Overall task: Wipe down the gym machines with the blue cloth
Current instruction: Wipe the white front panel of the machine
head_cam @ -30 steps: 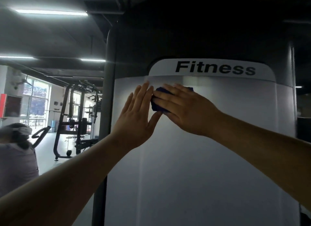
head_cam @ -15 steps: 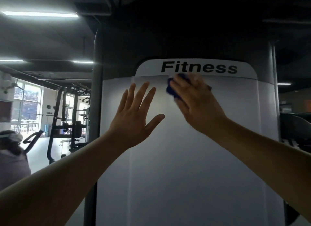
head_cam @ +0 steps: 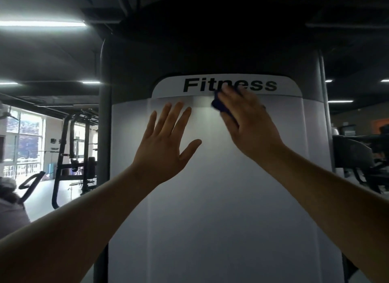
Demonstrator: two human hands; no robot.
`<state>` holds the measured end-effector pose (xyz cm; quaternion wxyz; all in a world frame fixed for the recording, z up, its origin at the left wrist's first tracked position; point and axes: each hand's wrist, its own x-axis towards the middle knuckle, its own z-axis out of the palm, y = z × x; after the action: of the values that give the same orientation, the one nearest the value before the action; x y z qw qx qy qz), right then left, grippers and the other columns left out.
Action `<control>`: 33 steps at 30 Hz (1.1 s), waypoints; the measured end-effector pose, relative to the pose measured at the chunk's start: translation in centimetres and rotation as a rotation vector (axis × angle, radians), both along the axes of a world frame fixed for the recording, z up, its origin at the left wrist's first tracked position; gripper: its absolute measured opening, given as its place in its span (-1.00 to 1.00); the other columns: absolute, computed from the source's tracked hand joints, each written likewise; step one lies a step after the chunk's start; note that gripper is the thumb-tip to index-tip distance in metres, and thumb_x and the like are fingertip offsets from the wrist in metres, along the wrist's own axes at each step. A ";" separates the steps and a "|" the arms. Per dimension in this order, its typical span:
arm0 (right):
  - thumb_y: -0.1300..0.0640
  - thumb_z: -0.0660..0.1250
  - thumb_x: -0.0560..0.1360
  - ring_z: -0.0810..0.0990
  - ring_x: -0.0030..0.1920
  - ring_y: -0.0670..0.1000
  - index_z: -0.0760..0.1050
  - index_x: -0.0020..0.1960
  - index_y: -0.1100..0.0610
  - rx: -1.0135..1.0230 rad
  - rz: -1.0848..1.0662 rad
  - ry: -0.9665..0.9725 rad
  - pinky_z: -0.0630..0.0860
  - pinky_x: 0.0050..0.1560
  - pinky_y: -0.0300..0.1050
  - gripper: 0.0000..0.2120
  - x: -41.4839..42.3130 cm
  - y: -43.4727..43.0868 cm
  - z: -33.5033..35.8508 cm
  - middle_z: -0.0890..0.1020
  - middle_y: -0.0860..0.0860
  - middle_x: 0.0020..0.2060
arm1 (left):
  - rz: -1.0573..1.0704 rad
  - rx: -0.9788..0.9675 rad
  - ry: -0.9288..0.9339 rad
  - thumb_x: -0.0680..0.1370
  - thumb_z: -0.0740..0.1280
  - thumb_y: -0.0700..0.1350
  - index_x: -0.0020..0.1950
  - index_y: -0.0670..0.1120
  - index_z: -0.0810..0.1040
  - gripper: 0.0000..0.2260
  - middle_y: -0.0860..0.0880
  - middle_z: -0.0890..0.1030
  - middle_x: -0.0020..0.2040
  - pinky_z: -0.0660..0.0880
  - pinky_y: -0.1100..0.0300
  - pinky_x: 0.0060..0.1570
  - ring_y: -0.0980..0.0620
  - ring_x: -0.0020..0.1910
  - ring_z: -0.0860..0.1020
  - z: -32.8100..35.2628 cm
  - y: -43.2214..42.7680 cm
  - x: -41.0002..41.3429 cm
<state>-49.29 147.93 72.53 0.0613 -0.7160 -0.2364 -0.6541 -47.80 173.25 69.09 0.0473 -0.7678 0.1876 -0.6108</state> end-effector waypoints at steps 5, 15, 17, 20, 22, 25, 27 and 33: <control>-0.01 0.16 0.80 0.09 0.74 0.10 0.15 0.75 0.06 -0.345 -0.049 -0.040 0.08 0.74 0.16 -0.45 1.3 -0.4 -1.5 0.22 0.02 0.72 | -0.039 0.006 -0.079 0.79 0.00 0.28 0.79 0.03 0.12 -0.39 -0.08 0.06 0.80 0.04 -0.21 0.73 -0.07 0.79 -0.05 0.0 -0.7 -0.1; -0.03 0.16 0.80 0.11 0.74 0.07 0.18 0.74 0.04 -0.304 -0.028 -0.042 0.11 0.73 0.18 -0.46 1.5 -2.7 -1.9 0.24 0.01 0.71 | -0.053 0.006 -0.141 0.78 0.10 0.24 0.73 0.03 0.29 -0.45 -0.09 0.20 0.76 0.08 -0.24 0.71 -0.13 0.77 0.08 0.1 -2.6 -0.1; -0.05 0.17 0.80 0.14 0.72 0.06 0.18 0.74 0.00 -0.047 0.022 0.015 0.22 0.68 0.23 -0.46 1.1 -3.3 -1.3 0.26 -0.01 0.71 | -0.056 -0.006 -0.163 0.78 0.13 0.23 0.70 0.02 0.34 -0.47 -0.11 0.25 0.74 0.09 -0.26 0.70 -0.15 0.75 0.13 0.4 -2.9 -0.3; -0.01 0.18 0.80 0.11 0.73 0.10 0.19 0.73 0.04 0.091 0.055 0.042 0.23 0.68 0.26 -0.46 1.1 -2.5 -2.0 0.26 0.01 0.70 | -0.082 -0.018 -0.177 0.78 0.14 0.22 0.68 0.01 0.37 -0.48 -0.12 0.29 0.71 0.12 -0.26 0.69 -0.16 0.74 0.17 1.0 -3.7 -0.4; 0.00 0.19 0.79 0.09 0.74 0.07 0.19 0.74 0.06 -0.216 0.005 0.000 0.13 0.72 0.19 -0.46 1.7 -3.1 -3.0 0.25 0.01 0.71 | -0.090 -0.014 -0.169 0.78 0.14 0.22 0.69 0.01 0.36 -0.48 -0.13 0.28 0.72 0.12 -0.26 0.70 -0.16 0.74 0.16 1.1 -4.2 -0.2; -0.04 0.19 0.80 0.12 0.73 0.02 0.19 0.74 -0.01 -0.123 0.020 0.018 0.19 0.71 0.16 -0.46 1.6 -5.6 -2.7 0.25 -0.04 0.71 | -0.078 -0.010 -0.178 0.78 0.13 0.22 0.70 0.00 0.35 -0.47 -0.13 0.27 0.72 0.12 -0.26 0.69 -0.17 0.75 0.15 0.9 -4.4 0.1; -0.06 0.15 0.81 0.08 0.74 0.02 0.16 0.74 -0.05 0.202 0.086 0.094 0.15 0.72 0.18 -0.47 1.4 -6.0 -2.8 0.21 -0.06 0.72 | -0.073 -0.014 -0.190 0.78 0.13 0.21 0.69 -0.01 0.36 -0.48 -0.14 0.29 0.71 0.13 -0.27 0.69 -0.19 0.74 0.18 0.8 -4.4 0.1; -0.05 0.16 0.80 0.10 0.73 0.02 0.18 0.74 -0.02 -0.125 0.043 0.035 0.16 0.71 0.15 -0.46 2.1 -6.3 -3.2 0.24 -0.05 0.71 | -0.079 0.018 -0.233 0.77 0.16 0.18 0.66 -0.01 0.39 -0.49 -0.15 0.35 0.67 0.16 -0.28 0.67 -0.21 0.69 0.26 1.4 -5.5 -0.7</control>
<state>-47.22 141.58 69.36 0.0345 -0.7246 -0.2909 -0.6238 -48.47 167.72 70.50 0.0515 -0.6831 0.2166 -0.6955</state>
